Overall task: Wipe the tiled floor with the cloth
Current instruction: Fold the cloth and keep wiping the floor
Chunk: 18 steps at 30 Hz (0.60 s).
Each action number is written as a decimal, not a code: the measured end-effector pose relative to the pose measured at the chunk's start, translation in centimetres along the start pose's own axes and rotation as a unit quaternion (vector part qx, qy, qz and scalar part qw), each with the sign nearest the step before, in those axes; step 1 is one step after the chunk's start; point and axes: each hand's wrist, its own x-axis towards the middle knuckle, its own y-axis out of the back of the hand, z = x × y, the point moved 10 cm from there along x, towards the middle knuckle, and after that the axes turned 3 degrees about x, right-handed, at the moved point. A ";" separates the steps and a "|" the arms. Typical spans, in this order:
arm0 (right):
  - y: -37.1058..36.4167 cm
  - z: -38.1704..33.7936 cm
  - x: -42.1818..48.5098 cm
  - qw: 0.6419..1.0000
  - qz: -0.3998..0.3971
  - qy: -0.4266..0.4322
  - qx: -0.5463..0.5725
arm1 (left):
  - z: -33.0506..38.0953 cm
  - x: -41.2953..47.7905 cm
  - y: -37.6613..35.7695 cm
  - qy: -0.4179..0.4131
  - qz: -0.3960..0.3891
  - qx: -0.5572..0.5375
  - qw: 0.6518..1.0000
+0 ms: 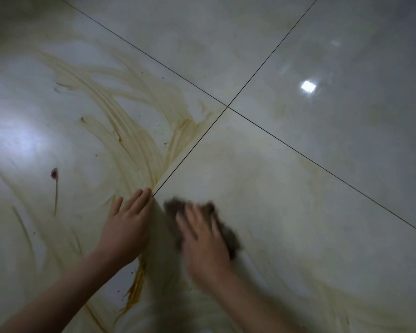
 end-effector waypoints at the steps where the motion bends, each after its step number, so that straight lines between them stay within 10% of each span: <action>1: -1.0 -1.3 -3.0 0.999 -0.004 0.035 -0.013 | 0.1 0.0 -0.2 0.004 -0.009 0.017 1.000; 6: 1.1 5.0 -2.4 0.981 0.002 0.154 -0.117 | 1.5 0.4 -0.2 0.020 0.003 0.054 0.998; 13: 10.0 28.3 2.8 0.962 0.116 -0.248 -0.017 | 4.7 1.6 -0.3 -0.059 0.010 0.039 0.997; 16: 8.7 24.3 3.0 0.914 0.186 -0.356 0.049 | 5.1 1.7 0.7 -0.055 0.032 0.028 0.998; 18: 7.4 16.3 3.5 0.947 0.215 -0.238 0.025 | 5.6 2.2 1.8 -0.052 0.070 0.016 0.996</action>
